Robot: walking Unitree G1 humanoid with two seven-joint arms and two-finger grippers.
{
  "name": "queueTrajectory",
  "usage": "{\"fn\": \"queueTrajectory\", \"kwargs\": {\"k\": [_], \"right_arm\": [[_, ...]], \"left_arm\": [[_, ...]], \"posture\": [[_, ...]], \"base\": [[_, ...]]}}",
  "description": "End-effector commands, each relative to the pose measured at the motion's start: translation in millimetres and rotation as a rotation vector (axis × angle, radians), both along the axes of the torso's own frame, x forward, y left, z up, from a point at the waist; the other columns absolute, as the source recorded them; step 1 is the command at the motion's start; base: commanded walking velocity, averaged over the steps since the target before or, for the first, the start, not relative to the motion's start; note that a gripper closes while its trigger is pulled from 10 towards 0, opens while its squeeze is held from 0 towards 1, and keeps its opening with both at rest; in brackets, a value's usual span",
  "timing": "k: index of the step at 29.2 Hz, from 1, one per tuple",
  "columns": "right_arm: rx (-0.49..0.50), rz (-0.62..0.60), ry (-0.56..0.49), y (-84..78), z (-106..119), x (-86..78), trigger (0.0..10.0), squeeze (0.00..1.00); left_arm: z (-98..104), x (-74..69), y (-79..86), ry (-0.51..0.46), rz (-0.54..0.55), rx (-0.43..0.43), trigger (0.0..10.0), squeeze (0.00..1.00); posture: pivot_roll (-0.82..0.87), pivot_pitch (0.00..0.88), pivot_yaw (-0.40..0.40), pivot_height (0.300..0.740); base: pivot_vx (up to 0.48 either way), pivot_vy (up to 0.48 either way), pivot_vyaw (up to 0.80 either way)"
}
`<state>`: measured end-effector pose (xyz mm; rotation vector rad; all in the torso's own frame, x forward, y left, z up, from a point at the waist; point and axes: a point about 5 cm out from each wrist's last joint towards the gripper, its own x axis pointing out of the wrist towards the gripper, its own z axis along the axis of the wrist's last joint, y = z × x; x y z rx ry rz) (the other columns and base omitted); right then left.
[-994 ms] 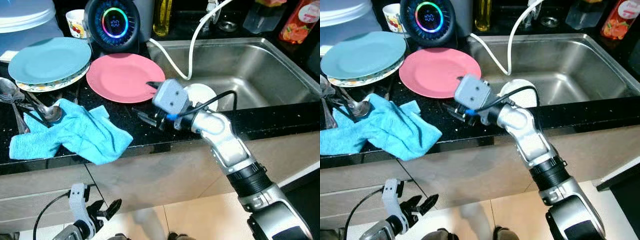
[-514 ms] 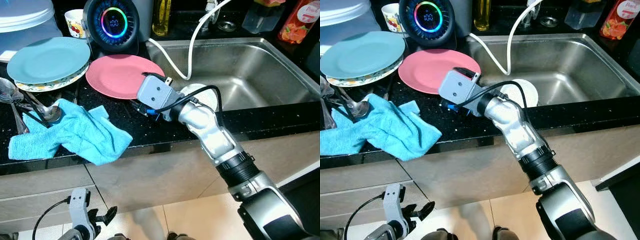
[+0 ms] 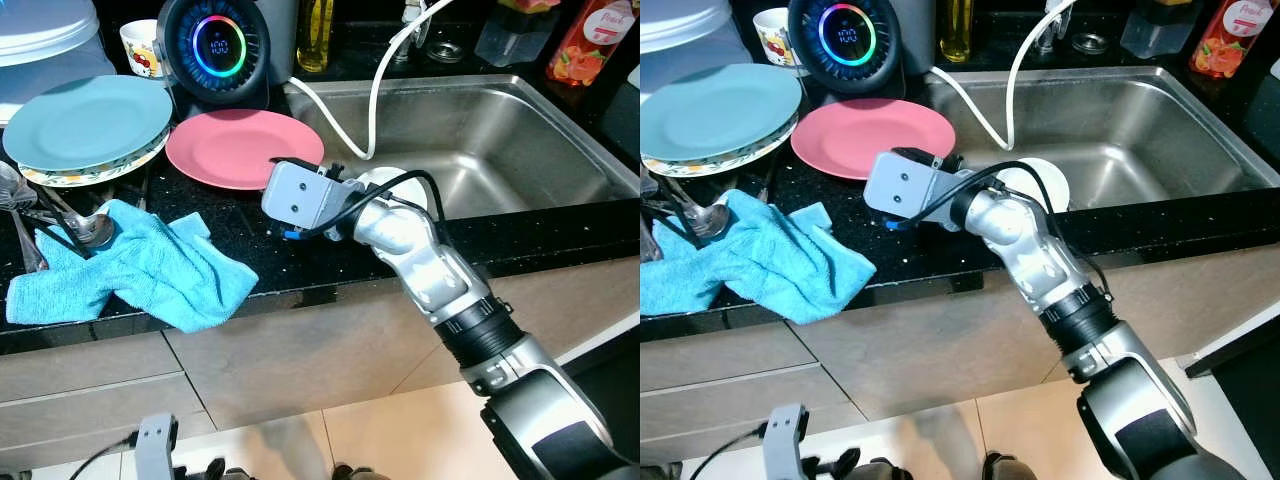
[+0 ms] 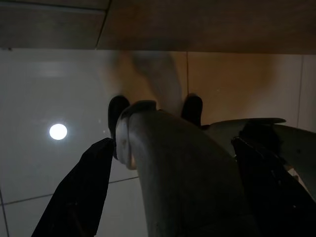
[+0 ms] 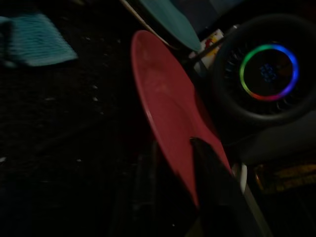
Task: Kitchen organization
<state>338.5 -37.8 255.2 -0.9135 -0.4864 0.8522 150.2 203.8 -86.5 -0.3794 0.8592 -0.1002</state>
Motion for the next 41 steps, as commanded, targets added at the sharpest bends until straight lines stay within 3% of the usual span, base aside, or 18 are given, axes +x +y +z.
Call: {"fn": "queueTrajectory", "kwargs": {"k": [1, 8, 18, 19, 21, 22, 23, 26, 29, 37, 38, 39, 41], "right_arm": [[-0.028, 0.031, -0.010, 2.5, -3, -5.2, 0.0, 0.00], [-0.027, 0.050, -0.011, 1.0, -4, -10.2, 0.0, 0.00], [0.110, 0.081, 0.009, -15.4, 9, -16.9, 0.0, 0.00], [0.105, 0.066, 0.022, -17.4, 8, -15.9, 9.1, 0.00], [0.106, 0.058, 0.030, -17.9, 8, -15.2, 9.1, 0.00], [0.105, 0.050, 0.030, -17.0, 7, -14.2, 10.0, 0.59], [0.094, 0.042, 0.028, -14.0, 5, -12.8, 10.0, 1.00], [0.067, 0.041, 0.022, -4.9, -1, -10.4, 10.0, 1.00], [-0.010, 0.076, -0.007, 23.7, -9, -2.1, 10.0, 1.00], [-0.099, 0.108, -0.040, 37.5, -3, 2.6, 10.0, 1.00], [-0.118, 0.106, -0.047, 38.2, -2, 3.5, 10.0, 0.38], [-0.148, 0.100, -0.056, 39.2, -1, 5.2, 10.0, 0.00], [-0.178, 0.095, -0.062, 39.7, 0, 6.7, 10.0, 0.00]], "left_arm": [[-7, -14.6, -4.4, 0.060, -0.006, -0.004, 10.0, 0.00], [-11, -24.4, -4.8, 0.101, -0.002, -0.002, 10.0, 0.00], [-14, -31.6, -3.5, 0.131, 0.000, 0.003, 10.0, 0.00], [-14, -31.4, -3.7, 0.132, -0.003, 0.002, 10.0, 0.00], [-14, -31.4, -3.8, 0.132, -0.003, 0.002, 10.0, 0.00], [-14, -31.4, -3.8, 0.133, -0.004, 0.003, 10.0, 0.00], [-14, -31.3, -4.0, 0.133, -0.005, 0.003, 10.0, 0.00], [-14, -31.1, -5.0, 0.132, -0.009, 0.001, 10.0, 0.00], [-15, -33.1, -9.7, 0.132, -0.017, -0.005, 10.0, 0.00], [-17, -39.5, -14.1, 0.140, -0.010, -0.015, 10.0, 0.00], [-18, -41.0, -14.9, 0.143, -0.009, -0.017, 10.0, 0.00], [-18, -43.1, -15.3, 0.145, -0.007, -0.018, 10.0, 0.00], [-19, -44.9, -15.4, 0.148, -0.006, -0.019, 10.0, 0.00]], "posture": [[0.13, 0.129, -0.044, 0.740], [0.13, 0.125, -0.042, 0.740], [0.13, 0.120, -0.032, 0.740], [0.13, 0.120, -0.032, 0.740], [0.13, 0.120, -0.032, 0.740], [0.12, 0.120, -0.033, 0.740], [0.12, 0.127, -0.033, 0.740], [0.12, 0.132, -0.038, 0.740], [0.13, 0.152, -0.058, 0.740], [0.14, 0.174, -0.077, 0.740], [0.14, 0.178, -0.079, 0.740], [0.14, 0.183, -0.084, 0.740], [0.14, 0.186, -0.086, 0.740]], "base": [[0.000, 0.000, 0.00], [0.000, 0.000, 0.00], [0.000, 0.000, 0.00], [0.000, 0.000, 0.00], [0.000, 0.000, 0.00], [0.000, 0.000, 0.00], [0.000, 0.000, 0.00], [0.000, 0.000, 0.00], [0.000, 0.000, 0.00], [0.000, 0.000, 0.00], [0.000, 0.000, 0.00], [0.000, 0.000, 0.00], [0.000, 0.000, 0.00]]}}
